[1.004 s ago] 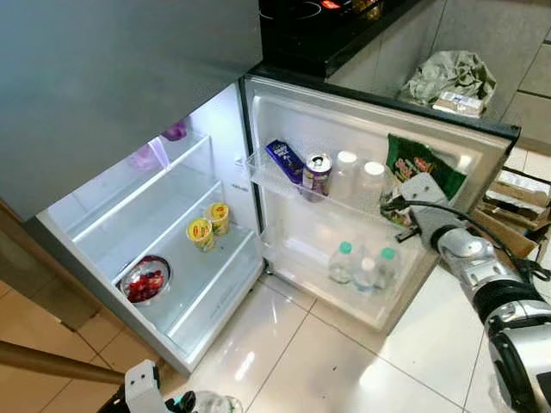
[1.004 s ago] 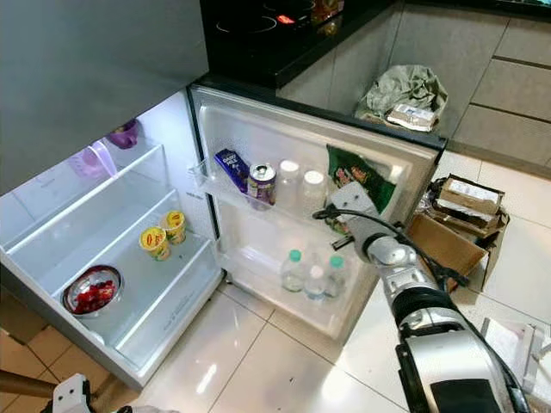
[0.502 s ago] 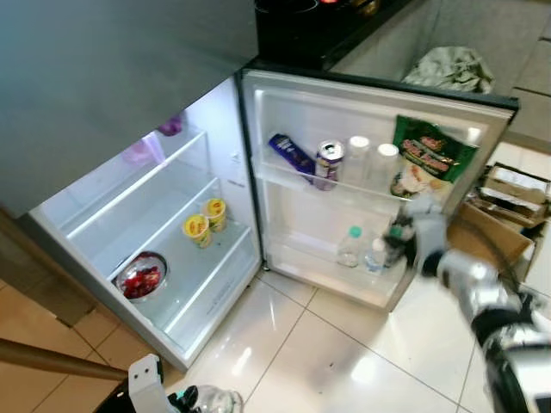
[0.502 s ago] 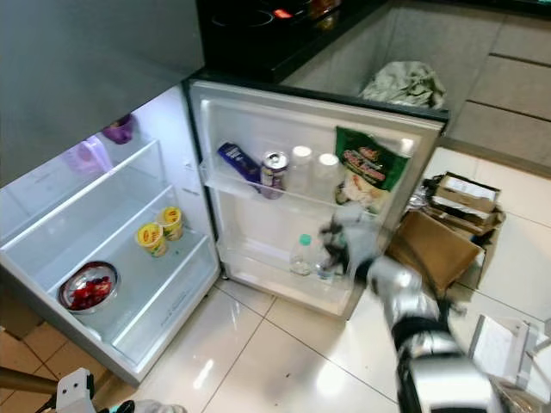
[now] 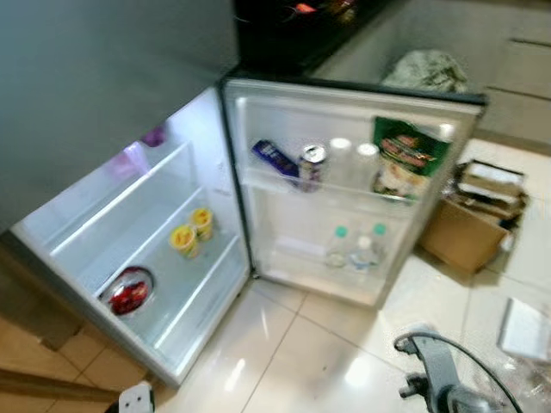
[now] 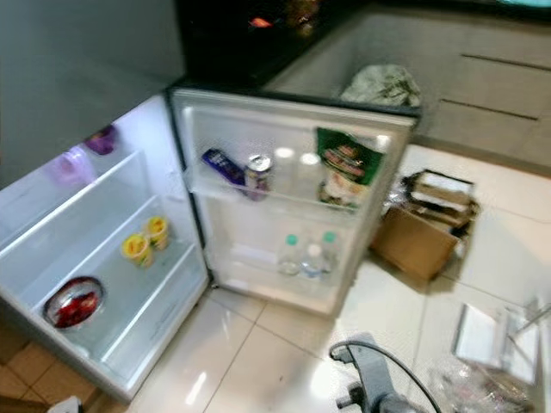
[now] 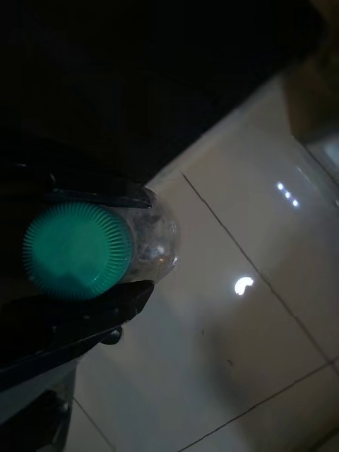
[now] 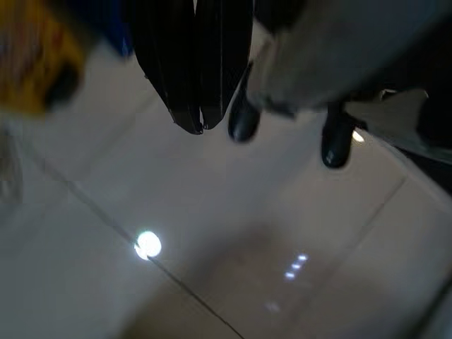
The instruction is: Restocking fridge
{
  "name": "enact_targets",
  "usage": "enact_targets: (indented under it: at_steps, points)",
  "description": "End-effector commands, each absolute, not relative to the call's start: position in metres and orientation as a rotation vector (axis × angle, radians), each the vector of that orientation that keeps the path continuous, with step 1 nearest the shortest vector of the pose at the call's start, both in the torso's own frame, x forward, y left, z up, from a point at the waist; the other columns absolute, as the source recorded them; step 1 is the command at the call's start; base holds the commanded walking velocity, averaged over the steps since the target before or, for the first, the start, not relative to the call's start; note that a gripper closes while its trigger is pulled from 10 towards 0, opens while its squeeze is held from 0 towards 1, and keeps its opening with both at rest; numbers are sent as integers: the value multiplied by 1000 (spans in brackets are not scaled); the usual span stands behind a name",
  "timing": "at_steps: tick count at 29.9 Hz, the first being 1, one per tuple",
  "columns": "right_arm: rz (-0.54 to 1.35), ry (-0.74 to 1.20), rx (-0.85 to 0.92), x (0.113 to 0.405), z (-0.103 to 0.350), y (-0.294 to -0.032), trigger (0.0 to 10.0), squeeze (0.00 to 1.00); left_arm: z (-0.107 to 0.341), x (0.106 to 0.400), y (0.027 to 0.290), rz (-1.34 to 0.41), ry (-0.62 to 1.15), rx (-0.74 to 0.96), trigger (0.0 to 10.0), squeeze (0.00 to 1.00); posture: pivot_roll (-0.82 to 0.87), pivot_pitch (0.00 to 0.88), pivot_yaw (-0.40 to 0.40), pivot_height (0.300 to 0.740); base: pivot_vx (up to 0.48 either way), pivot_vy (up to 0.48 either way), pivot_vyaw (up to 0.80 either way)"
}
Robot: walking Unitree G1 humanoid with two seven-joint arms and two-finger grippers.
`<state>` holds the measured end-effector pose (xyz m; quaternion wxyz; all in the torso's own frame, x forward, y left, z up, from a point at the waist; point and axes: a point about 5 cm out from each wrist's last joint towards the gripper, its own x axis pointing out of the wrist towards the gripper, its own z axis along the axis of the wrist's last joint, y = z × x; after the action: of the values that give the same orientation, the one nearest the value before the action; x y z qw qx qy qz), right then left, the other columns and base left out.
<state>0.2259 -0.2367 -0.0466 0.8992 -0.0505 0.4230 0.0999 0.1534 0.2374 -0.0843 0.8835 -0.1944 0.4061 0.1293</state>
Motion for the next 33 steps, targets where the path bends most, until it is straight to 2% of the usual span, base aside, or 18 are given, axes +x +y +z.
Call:
enact_targets:
  at_steps: [1,3,5,6,8,12,33]
  points:
    - [162,923,-73,212,-56,-238,10000,0,-88,145,238,272,871,-384,10000,0,-83,71,25,740,0,0,-800]
    - [162,923,-73,212,-56,-238,10000,0,-88,145,238,272,871,-384,10000,0,-83,71,25,740,0,0,-800]
    - [154,949,-80,205,-60,-238,10000,0,-89,141,237,278,882,-377,10000,0,-91,62,22,740,0,0,-800]
    - [133,994,-97,191,-69,-236,10000,0,-92,135,237,296,902,-373,10000,0,-91,41,13,740,0,0,-800]
    - [128,1003,-101,188,-71,-236,10000,0,-92,133,236,301,905,-373,10000,0,-91,41,13,740,0,0,-800]
    - [154,1027,-112,180,-76,-229,10000,0,-94,132,234,301,908,-394,10000,0,-86,13,7,740,0,0,0]
    - [139,1034,-80,171,-82,-224,10000,0,-95,136,223,271,912,-404,10000,0,-94,12,16,740,0,-444,0]
